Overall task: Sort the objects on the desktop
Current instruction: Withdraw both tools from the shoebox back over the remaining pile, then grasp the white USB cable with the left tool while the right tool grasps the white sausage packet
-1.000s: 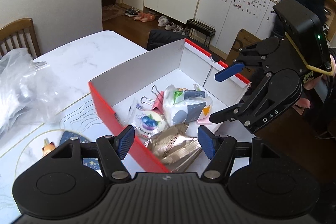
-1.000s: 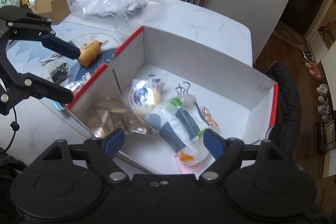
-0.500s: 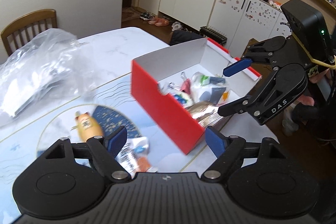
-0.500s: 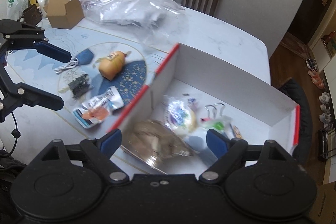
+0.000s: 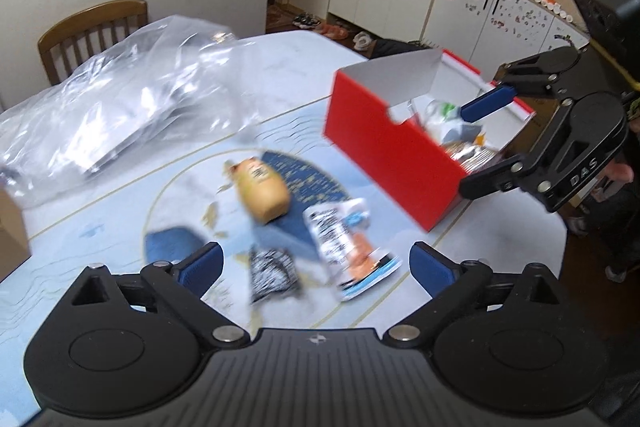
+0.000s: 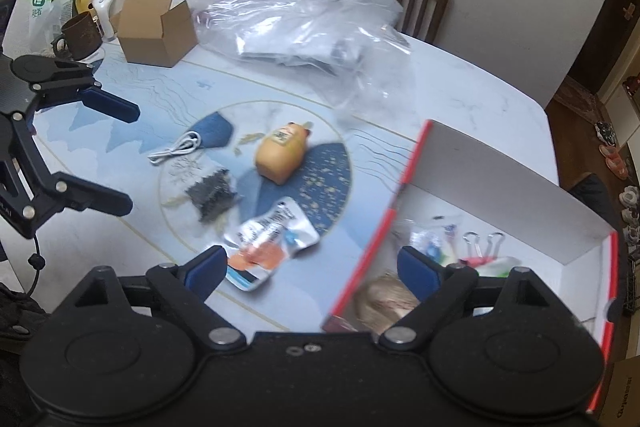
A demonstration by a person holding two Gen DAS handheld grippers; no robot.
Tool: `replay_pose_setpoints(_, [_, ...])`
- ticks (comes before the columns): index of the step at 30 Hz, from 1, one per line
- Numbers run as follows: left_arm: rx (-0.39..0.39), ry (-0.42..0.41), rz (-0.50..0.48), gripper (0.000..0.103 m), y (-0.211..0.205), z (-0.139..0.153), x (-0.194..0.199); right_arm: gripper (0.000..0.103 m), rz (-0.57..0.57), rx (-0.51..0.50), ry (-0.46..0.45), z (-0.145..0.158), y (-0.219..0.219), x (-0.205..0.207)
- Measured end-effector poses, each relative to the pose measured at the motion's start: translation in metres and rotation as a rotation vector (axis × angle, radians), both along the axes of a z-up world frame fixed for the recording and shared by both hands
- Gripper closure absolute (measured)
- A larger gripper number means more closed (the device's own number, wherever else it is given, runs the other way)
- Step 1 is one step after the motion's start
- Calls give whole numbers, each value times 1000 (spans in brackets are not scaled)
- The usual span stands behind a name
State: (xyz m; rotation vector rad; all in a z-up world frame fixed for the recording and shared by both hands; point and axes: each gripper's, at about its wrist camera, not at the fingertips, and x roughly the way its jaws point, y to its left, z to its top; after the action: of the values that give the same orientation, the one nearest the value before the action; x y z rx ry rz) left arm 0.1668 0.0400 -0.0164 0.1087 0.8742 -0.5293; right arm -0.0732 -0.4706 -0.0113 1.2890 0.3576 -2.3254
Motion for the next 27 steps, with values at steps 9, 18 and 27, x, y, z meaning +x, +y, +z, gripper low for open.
replay_pose_setpoints(9, [13,22,22,3,43,-19,5,11,-45,11,-30,-18,-48,-9])
replay_pose_setpoints(18, [57,70,20,3,64,-50,20,11,-93,45,-79,-50,-72,-24])
replay_pose_setpoints(27, [111,92,7,3,68,-77,37,11,-160,69,-133,-84,-76,-39])
